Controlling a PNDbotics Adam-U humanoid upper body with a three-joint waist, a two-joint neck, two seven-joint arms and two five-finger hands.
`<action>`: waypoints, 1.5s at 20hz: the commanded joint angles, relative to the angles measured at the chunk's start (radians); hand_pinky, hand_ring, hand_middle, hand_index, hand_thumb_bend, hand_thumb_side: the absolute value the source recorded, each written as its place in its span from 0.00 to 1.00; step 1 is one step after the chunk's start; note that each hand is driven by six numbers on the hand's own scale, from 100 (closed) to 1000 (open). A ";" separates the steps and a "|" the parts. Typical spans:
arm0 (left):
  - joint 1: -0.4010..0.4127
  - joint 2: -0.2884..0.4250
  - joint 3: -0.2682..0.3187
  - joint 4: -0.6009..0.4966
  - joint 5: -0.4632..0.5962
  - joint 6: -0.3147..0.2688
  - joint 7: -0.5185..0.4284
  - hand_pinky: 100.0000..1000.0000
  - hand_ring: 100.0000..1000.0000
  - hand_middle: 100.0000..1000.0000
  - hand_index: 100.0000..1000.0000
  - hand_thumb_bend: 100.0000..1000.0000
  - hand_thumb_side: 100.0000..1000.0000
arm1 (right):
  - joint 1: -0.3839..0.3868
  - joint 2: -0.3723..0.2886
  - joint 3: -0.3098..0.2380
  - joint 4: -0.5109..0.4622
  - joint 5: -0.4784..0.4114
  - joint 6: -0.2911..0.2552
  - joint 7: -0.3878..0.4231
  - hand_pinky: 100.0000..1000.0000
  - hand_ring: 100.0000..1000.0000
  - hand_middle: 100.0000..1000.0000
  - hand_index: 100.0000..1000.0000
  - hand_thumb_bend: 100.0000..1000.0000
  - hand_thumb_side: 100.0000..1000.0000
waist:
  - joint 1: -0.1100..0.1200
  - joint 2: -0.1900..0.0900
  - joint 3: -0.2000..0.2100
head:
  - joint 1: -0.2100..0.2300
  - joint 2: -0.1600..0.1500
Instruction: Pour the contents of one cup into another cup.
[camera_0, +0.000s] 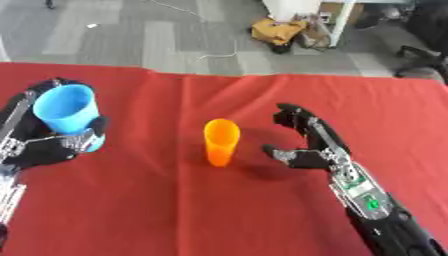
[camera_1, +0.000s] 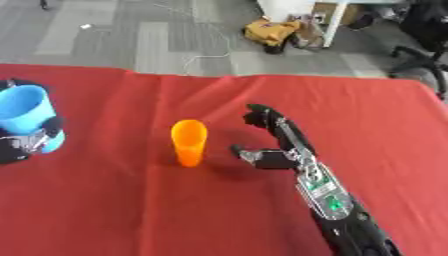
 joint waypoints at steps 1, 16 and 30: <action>-0.016 -0.002 -0.005 -0.021 0.005 0.001 -0.011 0.37 0.48 0.41 0.61 0.26 0.00 | -0.032 -0.022 0.011 0.002 -0.002 -0.005 0.022 0.87 0.76 0.68 0.88 0.49 0.00 | 0.005 -0.024 0.001 | -0.007 -0.009; -0.020 -0.024 -0.016 -0.005 0.001 0.002 -0.032 0.38 0.48 0.42 0.61 0.27 0.00 | -0.111 0.008 0.061 0.069 0.010 -0.009 0.086 0.88 0.76 0.68 0.88 0.50 0.00 | 0.010 -0.031 0.008 | -0.021 -0.006; -0.018 -0.034 -0.020 0.013 -0.003 0.002 -0.046 0.38 0.48 0.42 0.62 0.27 0.00 | -0.169 0.045 0.087 0.155 0.033 -0.020 0.128 0.88 0.76 0.67 0.88 0.51 0.00 | 0.014 -0.036 0.018 | -0.034 -0.009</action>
